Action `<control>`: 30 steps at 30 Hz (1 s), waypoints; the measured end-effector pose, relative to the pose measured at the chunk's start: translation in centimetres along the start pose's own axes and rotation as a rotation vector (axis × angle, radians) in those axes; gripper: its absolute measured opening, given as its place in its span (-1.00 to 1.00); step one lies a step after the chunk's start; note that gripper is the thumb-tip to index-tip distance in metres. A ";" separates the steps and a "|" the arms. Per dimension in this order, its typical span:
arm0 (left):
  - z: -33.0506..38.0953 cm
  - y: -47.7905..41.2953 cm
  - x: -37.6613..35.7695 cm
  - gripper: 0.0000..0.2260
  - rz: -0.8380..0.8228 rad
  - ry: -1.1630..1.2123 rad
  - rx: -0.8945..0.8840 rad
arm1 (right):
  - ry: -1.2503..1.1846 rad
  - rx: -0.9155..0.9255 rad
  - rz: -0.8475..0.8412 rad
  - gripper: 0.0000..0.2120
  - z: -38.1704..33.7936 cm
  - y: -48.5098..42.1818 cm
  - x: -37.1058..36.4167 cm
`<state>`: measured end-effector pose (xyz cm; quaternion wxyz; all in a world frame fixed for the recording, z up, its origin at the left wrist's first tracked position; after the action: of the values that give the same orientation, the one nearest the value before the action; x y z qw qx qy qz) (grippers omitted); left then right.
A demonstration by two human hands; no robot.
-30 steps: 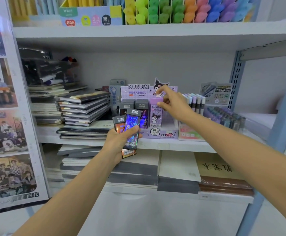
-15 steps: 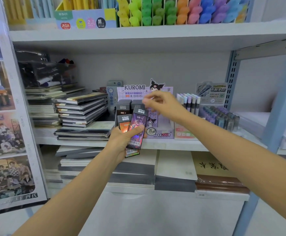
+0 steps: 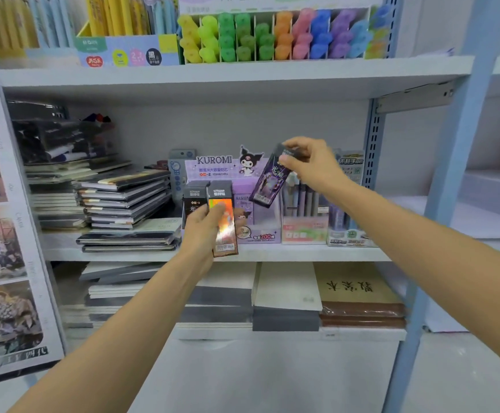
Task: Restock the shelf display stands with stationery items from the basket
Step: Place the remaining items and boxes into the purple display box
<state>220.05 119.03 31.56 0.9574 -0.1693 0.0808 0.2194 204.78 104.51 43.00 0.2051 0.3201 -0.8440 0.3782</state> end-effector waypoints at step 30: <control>-1.9 -3.3 1.4 -0.82 -0.094 -0.234 -0.118 | 0.685 -0.009 -0.253 -0.77 2.1 -6.3 -5.3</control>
<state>222.58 116.14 30.44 0.9579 -0.2022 -0.0527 0.1971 212.72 101.71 41.71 0.5226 0.2756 -0.6817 0.4315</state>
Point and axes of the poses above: each hand's wrist, its own y-axis away from the middle knuckle, its own x-axis out of the back of the hand, z = x × y, the point moved 6 cm from there along -y, towards the middle knuckle, and after that the axes turned 15 degrees about -z, right-handed, at the moved point
